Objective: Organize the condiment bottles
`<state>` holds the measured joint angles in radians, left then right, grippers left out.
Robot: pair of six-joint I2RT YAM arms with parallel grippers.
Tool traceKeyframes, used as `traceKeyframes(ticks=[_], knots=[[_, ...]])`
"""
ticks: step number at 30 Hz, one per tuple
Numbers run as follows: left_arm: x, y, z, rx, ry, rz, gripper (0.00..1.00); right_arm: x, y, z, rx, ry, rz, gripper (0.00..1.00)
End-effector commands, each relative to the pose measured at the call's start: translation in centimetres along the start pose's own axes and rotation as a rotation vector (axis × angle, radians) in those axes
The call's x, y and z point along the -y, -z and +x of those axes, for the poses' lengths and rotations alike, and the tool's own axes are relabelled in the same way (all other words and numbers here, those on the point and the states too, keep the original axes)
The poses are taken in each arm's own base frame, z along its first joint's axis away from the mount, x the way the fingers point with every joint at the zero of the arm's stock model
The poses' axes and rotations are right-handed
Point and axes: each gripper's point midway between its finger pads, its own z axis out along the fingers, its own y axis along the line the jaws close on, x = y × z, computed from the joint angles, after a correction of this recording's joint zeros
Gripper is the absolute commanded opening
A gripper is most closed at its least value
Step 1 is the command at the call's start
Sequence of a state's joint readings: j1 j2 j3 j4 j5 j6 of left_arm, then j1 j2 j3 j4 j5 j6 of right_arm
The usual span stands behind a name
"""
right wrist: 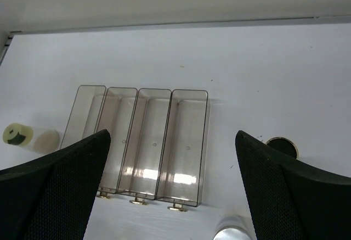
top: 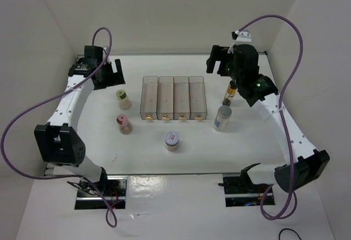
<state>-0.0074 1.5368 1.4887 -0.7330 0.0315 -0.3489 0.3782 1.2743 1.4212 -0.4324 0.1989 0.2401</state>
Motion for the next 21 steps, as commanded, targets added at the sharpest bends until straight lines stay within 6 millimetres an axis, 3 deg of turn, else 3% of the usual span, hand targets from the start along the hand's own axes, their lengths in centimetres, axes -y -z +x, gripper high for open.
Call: traceKeyframes(ticks=[1,5,8,13,21], knots=[[0.0,-0.2,-1.2,0.012,-0.074,-0.077,0.99,-1.5,-0.1,-0.9,-0.008,0.01,-0.048,0.99],[1.0,-2.8,-0.3,-0.032,-0.103,-0.056,0.99,-2.0,-1.5,0.4,-0.049,0.006,-0.07,0.99],[0.3,-4.1,0.7,-0.055,-0.13,-0.134,0.99,-2.3,-1.7,-0.2,-0.045,-0.005,-0.071,0.99],[-0.7,-6.4,3.1,-0.11,-0.135,-0.182,0.99,-3.5,-2.8,1.5,-0.091,-0.027,-0.13,0.99],[-1.2,-9.5,4.5,-0.157,-0.139,-0.196,0.99,-4.1,-4.6,3.9,-0.159,-0.035,-0.139,0.99]])
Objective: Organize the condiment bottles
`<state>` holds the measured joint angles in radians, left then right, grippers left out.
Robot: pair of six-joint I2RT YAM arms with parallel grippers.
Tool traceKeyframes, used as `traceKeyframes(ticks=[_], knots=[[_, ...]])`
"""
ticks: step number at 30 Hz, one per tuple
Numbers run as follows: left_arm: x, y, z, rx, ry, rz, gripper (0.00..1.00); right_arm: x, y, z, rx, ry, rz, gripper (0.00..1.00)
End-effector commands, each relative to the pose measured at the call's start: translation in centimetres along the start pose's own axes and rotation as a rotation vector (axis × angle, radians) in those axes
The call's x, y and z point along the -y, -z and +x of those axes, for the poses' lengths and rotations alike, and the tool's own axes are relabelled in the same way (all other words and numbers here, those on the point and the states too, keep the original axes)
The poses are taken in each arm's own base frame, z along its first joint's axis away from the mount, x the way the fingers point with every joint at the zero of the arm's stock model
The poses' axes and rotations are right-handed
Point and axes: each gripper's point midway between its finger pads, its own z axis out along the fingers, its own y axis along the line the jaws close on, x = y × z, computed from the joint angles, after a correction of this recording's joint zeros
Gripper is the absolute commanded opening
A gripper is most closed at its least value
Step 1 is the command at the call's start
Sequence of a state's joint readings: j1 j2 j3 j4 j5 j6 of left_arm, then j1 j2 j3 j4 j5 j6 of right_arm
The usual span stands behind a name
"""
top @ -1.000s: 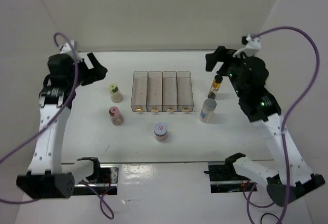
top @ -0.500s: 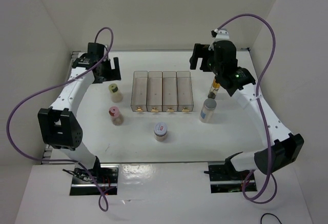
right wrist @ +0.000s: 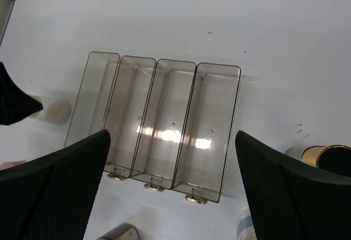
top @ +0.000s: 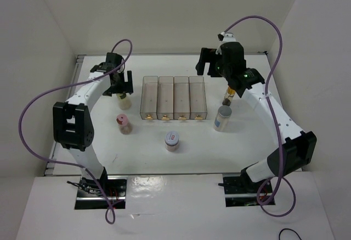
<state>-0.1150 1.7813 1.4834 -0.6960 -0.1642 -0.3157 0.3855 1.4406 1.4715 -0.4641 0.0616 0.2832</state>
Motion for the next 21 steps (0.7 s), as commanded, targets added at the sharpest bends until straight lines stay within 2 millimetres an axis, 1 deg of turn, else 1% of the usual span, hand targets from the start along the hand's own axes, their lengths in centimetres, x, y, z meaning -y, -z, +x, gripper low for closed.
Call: traceKeyframes(ticks=[1,2,3,4,6,7,11,12,13,15,16,17,19,21], knots=[[-0.1,-1.7,-0.1,0.0,-0.01,-0.019,0.99,-1.5,-0.4,-0.9,0.023,-0.009,-0.045,0.99],[0.0,-1.6,-0.6,0.017,-0.007,-0.015,0.99,-1.5,-0.4,-0.9,0.023,-0.009,-0.045,0.99],[0.0,-1.9,-0.4,0.007,-0.008,-0.017,0.96,-1.5,-0.8,-0.9,0.024,-0.009,-0.046,0.99],[0.2,-2.4,-0.3,0.002,-0.009,-0.009,0.96,-1.5,-0.8,-0.9,0.024,-0.009,-0.046,0.99],[0.3,-2.6,-0.5,0.001,-0.009,-0.009,0.94,-1.6,-0.6,-1.3,0.033,0.0,-0.048,0.99],[0.4,-2.9,-0.2,-0.011,-0.01,-0.001,0.91,-1.7,-0.8,-1.4,0.033,0.0,-0.048,0.99],[0.5,-2.9,-0.2,-0.011,-0.001,-0.001,0.86,-1.3,-0.9,-1.5,0.04,0.01,-0.029,0.99],[0.4,-2.9,0.1,-0.021,-0.003,-0.003,0.85,-1.3,-0.9,-1.5,0.04,0.01,-0.029,0.99],[0.4,-2.9,0.1,-0.021,-0.003,-0.004,0.85,-1.2,-1.2,-1.2,0.031,0.011,-0.026,0.99],[0.5,-2.8,0.3,-0.032,-0.004,0.003,0.85,-1.2,-1.2,-1.2,0.031,0.02,-0.026,0.99],[0.5,-2.5,0.1,-0.022,-0.002,0.006,0.85,-1.2,-1.2,-1.2,0.031,0.02,-0.026,0.99],[0.4,-2.6,0.5,-0.032,-0.004,0.003,0.83,-1.0,-1.2,-1.3,0.034,0.02,-0.018,0.99],[0.3,-2.6,0.5,-0.03,-0.004,-0.006,0.78,-1.0,-1.2,-1.3,0.034,0.02,-0.017,0.99],[0.3,-2.6,0.5,-0.03,-0.004,-0.006,0.75,-1.0,-1.2,-1.3,0.034,0.02,-0.017,0.99]])
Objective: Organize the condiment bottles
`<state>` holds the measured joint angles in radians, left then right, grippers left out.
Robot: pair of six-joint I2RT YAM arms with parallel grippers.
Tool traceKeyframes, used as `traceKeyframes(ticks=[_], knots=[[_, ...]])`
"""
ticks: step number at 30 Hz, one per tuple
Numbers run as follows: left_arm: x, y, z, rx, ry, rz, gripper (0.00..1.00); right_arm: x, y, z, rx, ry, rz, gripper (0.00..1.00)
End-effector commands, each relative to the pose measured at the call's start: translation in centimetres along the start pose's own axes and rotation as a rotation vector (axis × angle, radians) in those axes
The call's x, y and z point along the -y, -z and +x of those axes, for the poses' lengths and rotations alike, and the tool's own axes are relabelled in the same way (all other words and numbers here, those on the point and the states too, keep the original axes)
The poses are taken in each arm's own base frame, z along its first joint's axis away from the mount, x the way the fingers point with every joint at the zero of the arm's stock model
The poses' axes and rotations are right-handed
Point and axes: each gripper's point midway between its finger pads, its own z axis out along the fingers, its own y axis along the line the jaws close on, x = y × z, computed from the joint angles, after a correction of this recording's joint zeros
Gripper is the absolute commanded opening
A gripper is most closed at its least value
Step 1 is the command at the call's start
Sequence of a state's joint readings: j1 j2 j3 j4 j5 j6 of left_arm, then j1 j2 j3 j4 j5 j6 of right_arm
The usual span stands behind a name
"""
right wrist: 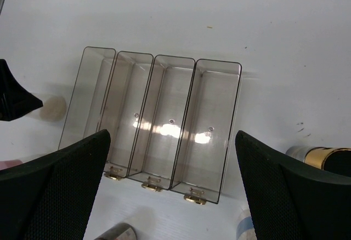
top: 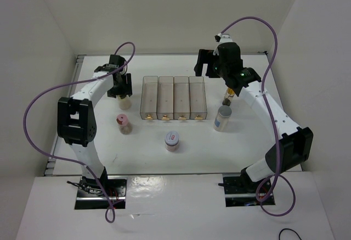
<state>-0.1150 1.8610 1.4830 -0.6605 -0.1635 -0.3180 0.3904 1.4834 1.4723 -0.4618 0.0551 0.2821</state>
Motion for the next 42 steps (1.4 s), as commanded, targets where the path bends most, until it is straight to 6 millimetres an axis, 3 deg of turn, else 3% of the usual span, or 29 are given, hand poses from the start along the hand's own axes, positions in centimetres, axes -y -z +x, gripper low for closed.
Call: traceKeyframes(ticks=[1,7,12,13,16,21,26,27,30,31,35,42], knots=[[-0.1,0.3,-0.4,0.015,0.0,-0.005,0.74,-1.0,0.3,-2.6,0.075,0.015,-0.019,0.99],[-0.1,0.3,-0.4,0.015,0.0,-0.005,0.6,-0.8,0.4,-2.0,0.065,0.015,-0.016,0.99],[0.1,1.0,-0.5,0.023,0.01,0.008,0.34,-0.8,0.6,-1.9,0.065,0.006,-0.016,0.99],[0.0,1.4,-0.4,0.022,0.01,0.008,0.25,-0.8,0.6,-1.9,0.065,0.006,-0.016,0.99],[-0.1,3.0,-1.7,0.056,0.015,0.007,0.17,-0.8,0.6,-1.9,0.065,0.006,-0.016,0.99],[0.1,7.5,-4.8,0.145,0.014,0.033,0.16,-0.7,0.4,-1.5,0.056,0.007,-0.013,0.99],[2.7,11.2,-7.3,0.21,-0.054,0.1,0.16,-0.5,0.4,-1.6,0.06,0.006,-0.001,0.99],[3.8,12.7,-8.5,0.255,-0.062,0.134,0.17,-0.3,0.4,-1.6,0.064,0.006,0.01,0.99],[5.3,12.8,-9.1,0.258,-0.09,0.171,0.19,0.4,0.3,-1.5,0.066,-0.003,0.046,0.99],[6.8,13.0,-9.0,0.26,-0.122,0.201,0.19,0.6,0.3,-1.5,0.069,-0.004,0.056,0.99],[9.4,12.0,-9.3,0.251,-0.159,0.225,0.19,1.2,0.5,-1.3,0.069,-0.014,0.087,0.99],[11.2,9.9,-9.0,0.227,-0.161,0.251,0.19,1.7,0.7,-0.2,0.053,-0.012,0.102,0.99]])
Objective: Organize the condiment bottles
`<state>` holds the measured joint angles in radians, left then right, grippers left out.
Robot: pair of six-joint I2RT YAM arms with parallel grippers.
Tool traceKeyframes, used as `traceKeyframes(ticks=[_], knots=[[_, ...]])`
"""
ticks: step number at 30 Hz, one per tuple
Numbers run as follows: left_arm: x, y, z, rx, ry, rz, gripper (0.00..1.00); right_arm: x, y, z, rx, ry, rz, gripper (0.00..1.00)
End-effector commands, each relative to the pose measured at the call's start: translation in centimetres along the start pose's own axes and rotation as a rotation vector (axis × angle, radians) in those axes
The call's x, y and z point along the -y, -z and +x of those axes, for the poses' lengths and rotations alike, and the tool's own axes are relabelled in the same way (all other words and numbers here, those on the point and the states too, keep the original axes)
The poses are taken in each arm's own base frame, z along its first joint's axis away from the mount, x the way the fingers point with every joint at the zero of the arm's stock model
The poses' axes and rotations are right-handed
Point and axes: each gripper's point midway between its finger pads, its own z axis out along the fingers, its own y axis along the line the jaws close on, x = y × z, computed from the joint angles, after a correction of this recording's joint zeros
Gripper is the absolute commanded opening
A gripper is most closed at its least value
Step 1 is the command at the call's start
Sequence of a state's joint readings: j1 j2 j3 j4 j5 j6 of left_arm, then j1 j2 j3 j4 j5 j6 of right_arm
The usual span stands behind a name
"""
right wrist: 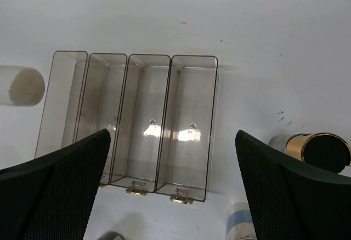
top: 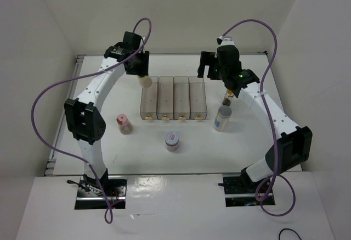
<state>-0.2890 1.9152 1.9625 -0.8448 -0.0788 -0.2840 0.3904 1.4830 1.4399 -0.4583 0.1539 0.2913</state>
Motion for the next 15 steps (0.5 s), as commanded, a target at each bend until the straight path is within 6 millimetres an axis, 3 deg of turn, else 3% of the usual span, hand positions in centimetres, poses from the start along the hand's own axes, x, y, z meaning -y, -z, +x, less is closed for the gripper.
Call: traceKeyframes(ticks=[1,6,15], knots=[[0.7,-0.4,-0.8,0.02,-0.013,0.023,0.19,-0.2,1.1,-0.9,0.048,-0.008,-0.001,0.99],[1.1,-1.8,-0.4,0.007,-0.02,0.026,0.19,-0.1,1.1,-0.6,0.048,-0.008,-0.001,0.99],[1.9,-4.9,2.1,-0.063,-0.037,0.034,0.19,-0.1,0.8,0.1,0.034,-0.015,-0.005,0.99]])
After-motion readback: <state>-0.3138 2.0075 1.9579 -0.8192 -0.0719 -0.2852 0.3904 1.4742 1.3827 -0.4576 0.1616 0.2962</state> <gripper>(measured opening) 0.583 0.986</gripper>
